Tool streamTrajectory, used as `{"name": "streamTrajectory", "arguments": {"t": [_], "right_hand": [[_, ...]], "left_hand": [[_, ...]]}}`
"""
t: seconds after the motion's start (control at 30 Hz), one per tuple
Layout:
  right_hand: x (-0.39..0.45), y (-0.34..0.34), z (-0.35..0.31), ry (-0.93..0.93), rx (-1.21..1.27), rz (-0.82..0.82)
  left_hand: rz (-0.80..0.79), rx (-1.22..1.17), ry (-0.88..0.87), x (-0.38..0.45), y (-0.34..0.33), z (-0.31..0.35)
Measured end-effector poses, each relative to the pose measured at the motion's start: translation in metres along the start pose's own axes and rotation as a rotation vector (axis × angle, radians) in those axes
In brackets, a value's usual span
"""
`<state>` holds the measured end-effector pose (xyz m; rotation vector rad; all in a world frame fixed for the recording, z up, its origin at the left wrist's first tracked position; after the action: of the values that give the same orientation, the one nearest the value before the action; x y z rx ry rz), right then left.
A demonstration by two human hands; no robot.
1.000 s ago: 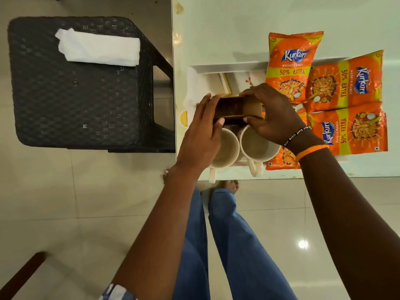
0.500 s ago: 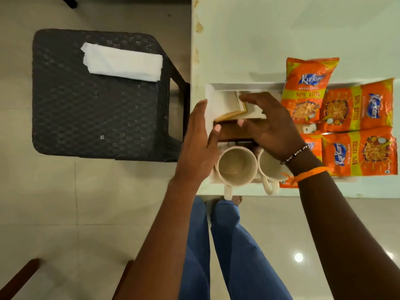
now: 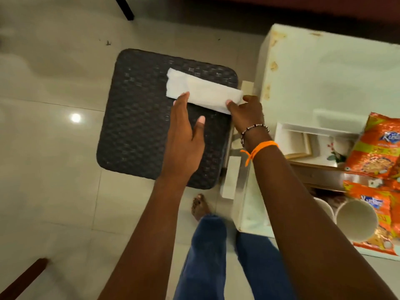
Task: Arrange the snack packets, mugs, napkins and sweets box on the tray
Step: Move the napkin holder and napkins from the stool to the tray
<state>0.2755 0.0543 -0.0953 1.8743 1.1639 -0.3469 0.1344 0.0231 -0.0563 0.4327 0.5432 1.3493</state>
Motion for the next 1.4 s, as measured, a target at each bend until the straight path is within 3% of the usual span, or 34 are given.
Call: {"name": "streamTrajectory", "arguments": {"t": [0.17,0.4,0.5,0.63,0.77,0.9,1.07,1.17,1.4], "right_hand": [[0.016,-0.004,-0.005,-0.013,-0.013,0.084],[-0.014,0.044,-0.002,0.112,0.23,0.014],[-0.028,0.08,0.009,0.2,0.24,-0.034],[-0.039,0.132,0.038,0.185,0.333,-0.077],[-0.045,0.175,0.077,0.075,0.48,-0.088],[-0.05,0.207,0.116,-0.001,0.431,0.036],[-0.059,0.225,0.153,0.02,0.14,0.219],[-0.056,0.227,0.165,0.009,-0.04,0.197],[-0.053,0.23,0.173,-0.1,-0.051,0.214]], "left_hand": [[-0.039,-0.002,0.007,0.007,0.002,-0.01],[-0.077,0.026,-0.006,0.007,-0.015,0.008],[-0.065,-0.081,0.001,0.008,-0.029,0.025],[-0.069,-0.296,0.2,0.002,-0.053,0.045],[-0.231,-0.601,0.466,-0.017,-0.078,0.057],[-0.323,-0.581,0.503,-0.052,-0.103,0.072],[-0.184,-0.579,0.627,-0.088,-0.127,0.083],[-0.205,-0.498,0.559,-0.094,-0.135,0.085],[-0.239,-0.516,0.61,-0.093,-0.144,0.089]]}}
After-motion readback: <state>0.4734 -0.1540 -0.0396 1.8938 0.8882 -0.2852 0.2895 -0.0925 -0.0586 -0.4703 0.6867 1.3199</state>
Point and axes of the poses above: each hand's wrist, its own x-axis towards the middle knuckle, its own y-axis out of the back of the hand, z = x × y, the point moved 2 cm from there along x, towards the middle knuckle, and after that the axes turned 7 degrees about -y, right-handed, at the moved point
